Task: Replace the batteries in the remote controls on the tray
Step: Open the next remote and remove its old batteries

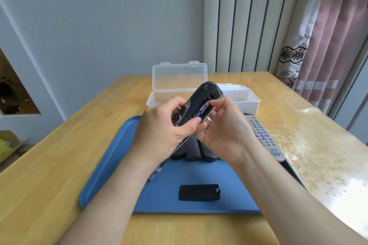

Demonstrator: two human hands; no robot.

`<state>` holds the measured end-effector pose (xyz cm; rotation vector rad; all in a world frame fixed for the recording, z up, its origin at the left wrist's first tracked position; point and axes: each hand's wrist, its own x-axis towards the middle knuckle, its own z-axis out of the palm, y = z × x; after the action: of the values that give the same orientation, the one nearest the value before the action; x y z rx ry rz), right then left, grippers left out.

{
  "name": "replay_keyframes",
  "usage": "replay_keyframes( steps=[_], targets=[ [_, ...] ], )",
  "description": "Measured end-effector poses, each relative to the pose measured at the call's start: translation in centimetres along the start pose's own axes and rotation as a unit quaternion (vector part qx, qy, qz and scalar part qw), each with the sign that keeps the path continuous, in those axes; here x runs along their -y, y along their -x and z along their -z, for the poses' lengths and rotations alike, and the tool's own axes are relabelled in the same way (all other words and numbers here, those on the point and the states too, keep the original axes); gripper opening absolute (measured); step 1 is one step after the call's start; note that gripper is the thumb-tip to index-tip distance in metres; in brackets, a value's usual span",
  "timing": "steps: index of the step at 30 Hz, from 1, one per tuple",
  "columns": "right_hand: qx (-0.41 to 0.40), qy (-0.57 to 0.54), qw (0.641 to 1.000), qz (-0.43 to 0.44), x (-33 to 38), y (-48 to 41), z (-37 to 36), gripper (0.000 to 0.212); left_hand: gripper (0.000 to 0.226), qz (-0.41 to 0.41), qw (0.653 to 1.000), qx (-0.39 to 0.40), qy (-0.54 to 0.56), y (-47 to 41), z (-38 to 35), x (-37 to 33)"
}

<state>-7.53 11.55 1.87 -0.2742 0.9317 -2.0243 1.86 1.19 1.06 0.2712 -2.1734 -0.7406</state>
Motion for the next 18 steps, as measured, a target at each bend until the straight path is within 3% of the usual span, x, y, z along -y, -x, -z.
replay_keyframes(
  steps=[9, 13, 16, 18],
  targets=[
    [0.064, -0.030, 0.997, 0.009, -0.5, 0.3, -0.1, 0.013, 0.035, -0.026, 0.997, 0.014, -0.073, 0.1, -0.3, 0.4],
    [0.059, -0.049, 0.997, 0.010, -0.8, 0.2, 0.1, 0.015, 0.058, -0.112, 0.980, -0.021, -0.165, 0.1, -0.6, 0.0],
    [0.037, -0.038, 0.999, -0.005, -1.1, 0.2, 0.1, 0.031, 0.046, -0.175, 0.951, -0.044, -0.250, -0.1, -0.9, 0.1],
    [0.031, -0.021, 0.999, -0.014, -1.2, 0.4, 0.0, 0.023, 0.030, -0.183, 0.950, -0.053, -0.248, -0.3, -1.1, 0.6]
  ],
)
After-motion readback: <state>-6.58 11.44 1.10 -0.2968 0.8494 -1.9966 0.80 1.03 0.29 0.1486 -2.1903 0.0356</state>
